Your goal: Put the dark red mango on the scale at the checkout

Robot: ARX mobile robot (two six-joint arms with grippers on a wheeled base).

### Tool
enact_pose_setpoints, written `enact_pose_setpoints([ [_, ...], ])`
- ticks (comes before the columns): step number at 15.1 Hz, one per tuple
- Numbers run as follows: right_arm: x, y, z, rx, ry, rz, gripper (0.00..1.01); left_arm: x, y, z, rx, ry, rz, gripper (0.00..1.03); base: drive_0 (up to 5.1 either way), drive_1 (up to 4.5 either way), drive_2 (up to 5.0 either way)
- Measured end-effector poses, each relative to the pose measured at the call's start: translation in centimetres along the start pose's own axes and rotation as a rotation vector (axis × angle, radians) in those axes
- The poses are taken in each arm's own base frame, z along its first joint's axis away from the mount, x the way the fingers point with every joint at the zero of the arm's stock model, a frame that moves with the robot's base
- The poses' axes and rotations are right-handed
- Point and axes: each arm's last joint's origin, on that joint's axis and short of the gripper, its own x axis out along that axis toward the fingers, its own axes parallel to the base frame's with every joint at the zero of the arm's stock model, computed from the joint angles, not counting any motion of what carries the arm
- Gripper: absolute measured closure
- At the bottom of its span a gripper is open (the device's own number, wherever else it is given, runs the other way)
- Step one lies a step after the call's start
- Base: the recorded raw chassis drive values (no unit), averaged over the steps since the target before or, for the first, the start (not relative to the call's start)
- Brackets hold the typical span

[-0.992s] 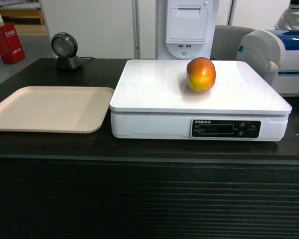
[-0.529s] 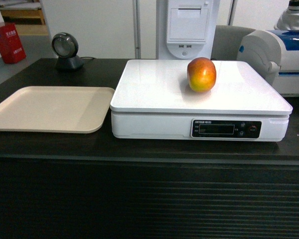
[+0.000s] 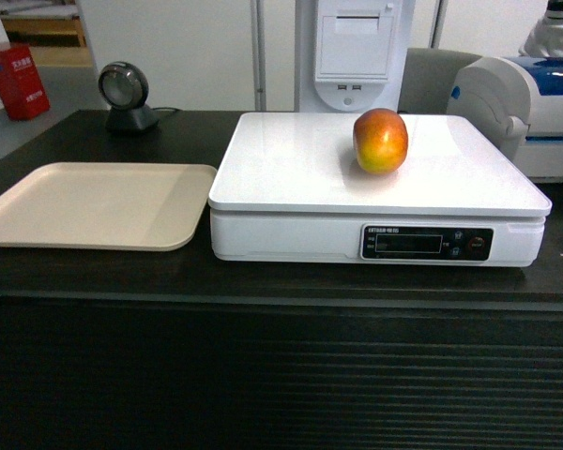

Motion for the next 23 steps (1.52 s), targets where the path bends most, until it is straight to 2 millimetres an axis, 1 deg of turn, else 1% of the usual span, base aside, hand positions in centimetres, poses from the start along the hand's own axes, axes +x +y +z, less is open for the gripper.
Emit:
enact_pose_setpoints([
  [3, 0.0, 0.0, 0.0, 0.0, 0.0, 0.0, 0.03, 0.0, 0.0, 0.0, 0.0, 0.0, 0.0, 0.3, 0.0, 0.0, 0.0],
  [5, 0.0, 0.0, 0.0, 0.0, 0.0, 0.0, 0.03, 0.0, 0.0, 0.0, 0.0, 0.0, 0.0, 0.05, 0.0, 0.0, 0.0],
  [23, 0.0, 0.0, 0.0, 0.0, 0.0, 0.0, 0.03, 0.0, 0.0, 0.0, 0.001, 0.0, 0.0, 0.05, 0.0, 0.0, 0.0],
])
